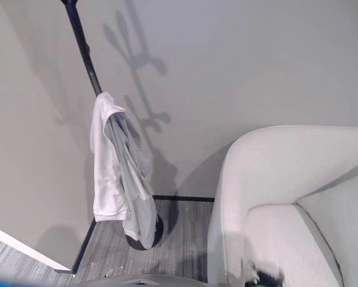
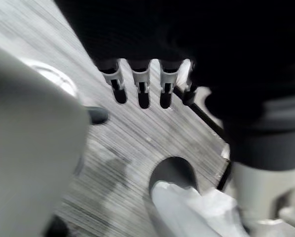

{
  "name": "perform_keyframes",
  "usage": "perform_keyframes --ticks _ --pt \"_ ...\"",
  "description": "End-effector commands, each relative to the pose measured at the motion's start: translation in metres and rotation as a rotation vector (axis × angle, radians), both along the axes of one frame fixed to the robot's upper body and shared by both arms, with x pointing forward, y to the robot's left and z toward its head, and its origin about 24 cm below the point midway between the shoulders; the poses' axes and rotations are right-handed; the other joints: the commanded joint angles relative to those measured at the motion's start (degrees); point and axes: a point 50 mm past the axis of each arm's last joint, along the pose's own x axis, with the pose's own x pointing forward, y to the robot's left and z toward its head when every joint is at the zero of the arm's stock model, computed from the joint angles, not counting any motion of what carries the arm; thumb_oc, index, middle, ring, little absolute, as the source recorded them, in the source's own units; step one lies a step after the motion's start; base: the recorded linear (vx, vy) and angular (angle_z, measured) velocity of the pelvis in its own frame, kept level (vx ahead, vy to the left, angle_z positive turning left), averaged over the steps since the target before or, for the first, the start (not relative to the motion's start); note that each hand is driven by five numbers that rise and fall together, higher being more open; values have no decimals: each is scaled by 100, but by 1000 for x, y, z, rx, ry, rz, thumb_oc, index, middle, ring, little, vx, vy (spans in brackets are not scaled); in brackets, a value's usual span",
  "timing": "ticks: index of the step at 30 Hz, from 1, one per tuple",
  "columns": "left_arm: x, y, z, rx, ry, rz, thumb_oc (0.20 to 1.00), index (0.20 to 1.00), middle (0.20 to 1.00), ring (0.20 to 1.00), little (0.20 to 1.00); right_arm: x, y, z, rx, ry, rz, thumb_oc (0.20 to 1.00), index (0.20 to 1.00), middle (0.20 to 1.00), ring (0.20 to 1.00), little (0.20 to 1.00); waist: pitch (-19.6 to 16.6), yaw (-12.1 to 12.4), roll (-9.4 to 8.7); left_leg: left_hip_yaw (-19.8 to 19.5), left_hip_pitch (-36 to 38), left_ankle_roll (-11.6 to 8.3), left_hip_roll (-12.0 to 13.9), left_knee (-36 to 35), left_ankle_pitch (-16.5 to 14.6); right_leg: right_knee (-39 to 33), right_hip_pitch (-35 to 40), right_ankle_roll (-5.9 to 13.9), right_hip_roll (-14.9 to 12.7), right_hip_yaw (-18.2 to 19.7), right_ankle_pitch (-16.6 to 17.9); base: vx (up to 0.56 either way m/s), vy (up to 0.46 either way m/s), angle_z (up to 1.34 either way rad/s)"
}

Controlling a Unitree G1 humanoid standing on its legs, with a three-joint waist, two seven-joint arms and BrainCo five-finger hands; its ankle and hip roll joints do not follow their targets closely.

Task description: Hang the clothes on the sofa on the clothes rack.

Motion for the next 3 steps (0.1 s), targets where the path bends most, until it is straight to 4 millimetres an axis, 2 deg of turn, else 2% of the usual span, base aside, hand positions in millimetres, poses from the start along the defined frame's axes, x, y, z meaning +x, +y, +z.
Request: perform_keyframes --ticks 1,2,3 --pt "30 5 4 -2 -74 -75 1000 1000 1000 1000 1000 8 24 -6 130 -153 -441 1000 1000 1000 1000 1000 192 -3 -261 10 527 -435 383 1153 -136 -9 -53 228 -163 -190 -198 55 29 3" --pt "31 0 4 -23 -80 -97 1000 1000 1000 1000 1000 3 25 -6 134 -155 -584 1000 1000 1000 1000 1000 172 -15 -245 4 523 -449 373 1164 -140 -19 -40 238 -178 -197 -197 36 25 1" --pt "31 0 4 -24 -81 -99 1000 1000 1000 1000 1000 3 25 -6 134 -156 -588 1000 1000 1000 1000 1000 175 -5 -242 3 521 -449 373 1166 -141 -19 -41 238 -179 -197 -196 0 0 0"
